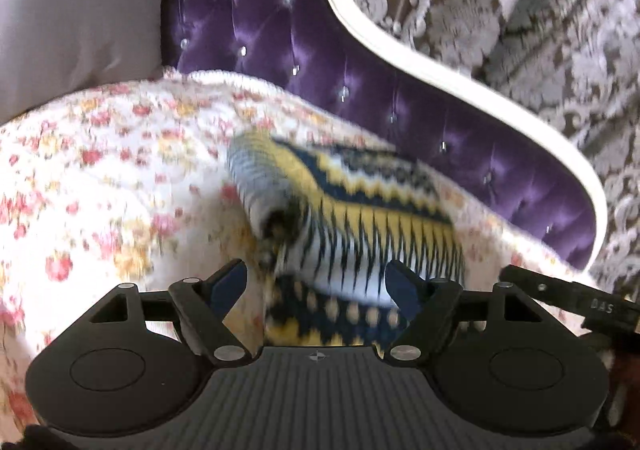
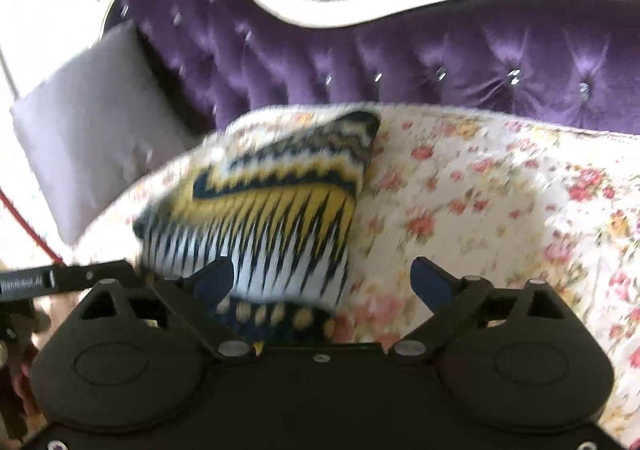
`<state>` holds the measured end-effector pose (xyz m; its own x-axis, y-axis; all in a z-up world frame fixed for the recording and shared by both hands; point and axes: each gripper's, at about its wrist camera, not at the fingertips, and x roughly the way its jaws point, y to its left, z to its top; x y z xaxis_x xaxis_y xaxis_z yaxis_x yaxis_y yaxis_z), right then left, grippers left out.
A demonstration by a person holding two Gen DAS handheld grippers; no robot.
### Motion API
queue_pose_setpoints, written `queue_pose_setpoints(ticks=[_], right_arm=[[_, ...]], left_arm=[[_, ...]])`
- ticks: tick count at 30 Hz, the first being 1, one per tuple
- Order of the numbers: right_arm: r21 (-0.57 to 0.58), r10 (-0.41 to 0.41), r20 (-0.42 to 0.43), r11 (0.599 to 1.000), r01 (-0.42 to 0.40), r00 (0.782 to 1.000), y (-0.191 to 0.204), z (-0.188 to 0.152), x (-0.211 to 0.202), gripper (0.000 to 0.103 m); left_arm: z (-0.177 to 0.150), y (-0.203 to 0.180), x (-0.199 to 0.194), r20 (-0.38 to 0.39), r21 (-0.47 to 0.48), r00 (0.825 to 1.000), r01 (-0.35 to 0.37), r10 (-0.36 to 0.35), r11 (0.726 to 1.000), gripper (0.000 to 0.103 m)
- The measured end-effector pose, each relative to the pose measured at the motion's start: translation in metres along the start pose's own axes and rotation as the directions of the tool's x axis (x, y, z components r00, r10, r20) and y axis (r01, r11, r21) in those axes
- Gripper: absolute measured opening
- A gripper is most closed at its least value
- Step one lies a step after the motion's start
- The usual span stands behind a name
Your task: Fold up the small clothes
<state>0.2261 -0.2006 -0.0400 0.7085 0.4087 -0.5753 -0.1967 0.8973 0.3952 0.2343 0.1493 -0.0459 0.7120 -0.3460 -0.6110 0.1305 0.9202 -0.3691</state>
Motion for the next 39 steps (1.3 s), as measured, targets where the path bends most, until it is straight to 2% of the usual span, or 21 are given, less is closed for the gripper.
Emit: queue_pose_setpoints(ticks=[1,3,7,11,17,20,21,23,26,30,33,36,38,39], right_arm=[[0.024,0.006,0.011,1.0,-0.006,1.0,-0.005,0.008,0.0,0.1],[0.064,0.019,0.024,0.998,-0.021,1.0,-0.012,0.021,0.003,0.103],[0.103,0.026,0.016,0.994,-0.027,1.0,-0.022,0.045,0.026,0.103],[0.118,0.053,-0.023,0.992,-0.05,0.998,-0.025,0.061,0.06,0.103],[0.198,0.154,-0.078,0.971,-0.136,0.985,-0.032,0.066,0.11,0.103],[0.235,0.187,-0.116,0.959,-0.156,0.975,-0.036,0.061,0.132,0.103],[0.242,0.197,-0.126,0.956,-0.163,0.972,-0.037,0.06,0.137,0.103],[0.214,0.208,-0.093,0.959,-0.185,0.974,-0.033,0.058,0.14,0.103],[0.189,0.217,-0.089,0.962,-0.197,0.972,-0.029,0.056,0.141,0.103],[0.18,0.236,-0.086,0.959,-0.218,0.968,-0.03,0.055,0.135,0.103],[0.19,0.254,-0.077,0.953,-0.236,0.964,-0.033,0.05,0.129,0.103],[0.17,0.24,-0.079,0.96,-0.224,0.967,-0.031,0.048,0.124,0.103],[0.158,0.238,-0.087,0.962,-0.222,0.967,-0.03,0.048,0.121,0.103],[0.155,0.24,-0.088,0.962,-0.225,0.967,-0.029,0.047,0.12,0.103]], left_arm=[[0.007,0.0,0.001,0.008,-0.005,1.0,0.005,-0.005,1.0,0.084],[0.019,-0.003,0.007,0.022,-0.004,1.0,0.015,-0.015,1.0,0.091],[0.038,-0.009,0.022,0.033,-0.004,0.999,0.02,-0.019,1.0,0.091],[0.045,-0.01,0.045,-0.014,-0.006,1.0,0.011,-0.011,1.0,0.091],[0.024,0.017,0.059,-0.098,-0.086,0.995,0.0,-0.008,0.996,0.092],[0.004,0.035,0.059,-0.149,-0.149,0.988,0.022,-0.044,0.989,0.092],[-0.001,0.038,0.057,-0.149,-0.155,0.988,0.026,-0.05,0.988,0.091],[-0.008,0.04,0.045,-0.116,-0.148,0.992,0.031,-0.049,0.988,0.092],[-0.014,0.038,0.033,-0.088,-0.163,0.992,0.071,-0.086,0.984,0.092],[-0.018,0.021,0.025,-0.061,-0.083,0.992,0.107,-0.112,0.991,0.092],[-0.018,0.005,0.027,-0.053,-0.001,0.994,0.097,-0.097,0.995,0.089],[-0.019,-0.007,0.023,-0.018,0.05,0.996,0.09,-0.089,0.995,0.078],[-0.02,-0.011,0.023,-0.021,0.06,0.995,0.101,-0.1,0.993,0.074],[-0.02,-0.013,0.025,-0.026,0.057,0.994,0.111,-0.109,0.992,0.065]])
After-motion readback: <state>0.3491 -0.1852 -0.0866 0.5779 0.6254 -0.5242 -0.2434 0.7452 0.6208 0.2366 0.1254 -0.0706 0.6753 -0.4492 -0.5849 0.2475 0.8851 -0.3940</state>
